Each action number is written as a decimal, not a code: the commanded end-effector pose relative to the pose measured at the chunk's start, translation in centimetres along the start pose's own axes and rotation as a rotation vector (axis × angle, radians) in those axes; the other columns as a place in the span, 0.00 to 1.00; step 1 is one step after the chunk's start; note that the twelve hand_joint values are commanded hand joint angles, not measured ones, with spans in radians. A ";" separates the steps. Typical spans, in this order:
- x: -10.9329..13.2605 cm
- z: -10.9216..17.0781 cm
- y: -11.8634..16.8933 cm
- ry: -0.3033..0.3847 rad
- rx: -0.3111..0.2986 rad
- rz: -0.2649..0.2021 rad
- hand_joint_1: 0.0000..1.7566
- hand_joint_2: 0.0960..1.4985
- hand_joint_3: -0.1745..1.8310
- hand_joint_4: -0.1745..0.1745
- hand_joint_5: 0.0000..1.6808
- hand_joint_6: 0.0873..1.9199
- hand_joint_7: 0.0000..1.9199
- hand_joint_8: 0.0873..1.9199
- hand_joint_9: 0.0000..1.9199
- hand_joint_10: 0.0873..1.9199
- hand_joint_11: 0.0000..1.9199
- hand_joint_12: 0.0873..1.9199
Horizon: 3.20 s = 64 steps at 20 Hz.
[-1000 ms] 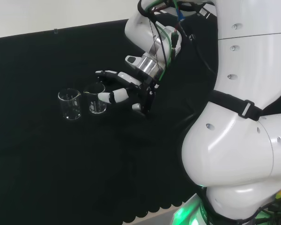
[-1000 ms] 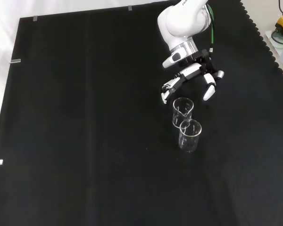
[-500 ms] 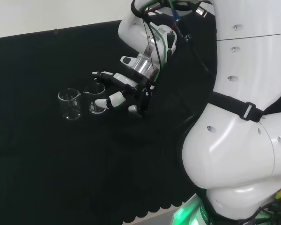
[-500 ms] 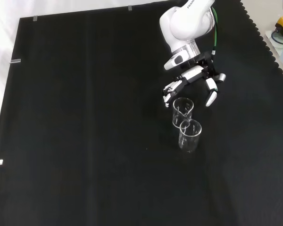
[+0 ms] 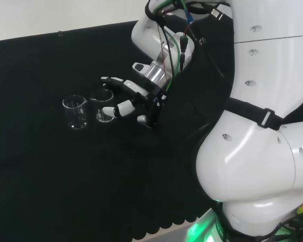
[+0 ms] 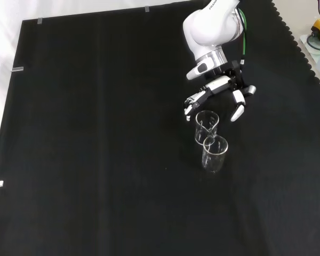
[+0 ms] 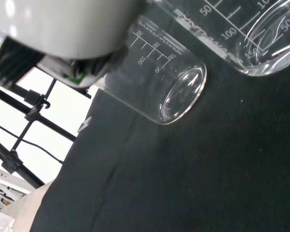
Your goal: Pick up the beaker on the right.
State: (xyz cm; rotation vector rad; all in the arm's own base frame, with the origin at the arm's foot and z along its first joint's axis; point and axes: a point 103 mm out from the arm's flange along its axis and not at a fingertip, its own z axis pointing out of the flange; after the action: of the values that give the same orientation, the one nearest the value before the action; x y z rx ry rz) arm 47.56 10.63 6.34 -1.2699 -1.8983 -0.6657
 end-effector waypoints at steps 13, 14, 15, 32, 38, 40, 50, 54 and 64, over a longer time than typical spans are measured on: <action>0.0 1.2 0.2 0.045 -0.020 -0.002 0.55 0.14 0.59 0.33 0.15 0.00 0.10 0.29 0.15 0.29 0.00 0.63; 0.0 1.2 0.2 0.049 -0.023 -0.001 0.55 0.14 0.59 0.33 0.15 0.00 0.09 0.29 0.15 0.29 0.00 0.63; 0.1 1.2 0.3 0.054 -0.027 0.000 0.55 0.14 0.59 0.33 0.15 0.00 0.09 0.29 0.15 0.29 0.00 0.63; -0.2 2.2 0.7 0.130 -0.015 -0.002 0.55 0.14 0.59 0.32 0.17 0.00 0.10 0.30 0.15 0.30 0.00 0.64; -0.5 1.9 1.0 0.098 -0.027 0.034 0.55 0.14 0.59 0.33 0.19 0.00 0.10 0.30 0.15 0.30 0.00 0.65; -0.6 1.9 1.1 0.092 -0.026 0.039 0.55 0.14 0.59 0.32 0.20 0.00 0.10 0.30 0.15 0.30 0.00 0.65; -0.7 2.0 1.3 0.092 -0.032 0.047 0.55 0.14 0.59 0.32 0.21 0.00 0.11 0.31 0.16 0.30 0.00 0.65; -0.6 2.3 1.5 0.096 -0.027 0.040 0.55 0.14 0.59 0.33 0.22 0.00 0.11 0.31 0.16 0.30 0.00 0.65; -0.8 2.6 1.6 0.107 -0.021 0.048 0.55 0.15 0.59 0.33 0.23 0.00 0.11 0.31 0.16 0.30 0.00 0.65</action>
State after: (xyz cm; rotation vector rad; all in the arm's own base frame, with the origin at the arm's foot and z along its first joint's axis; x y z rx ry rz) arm 48.44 12.84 4.25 -1.2702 -1.7813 -0.7190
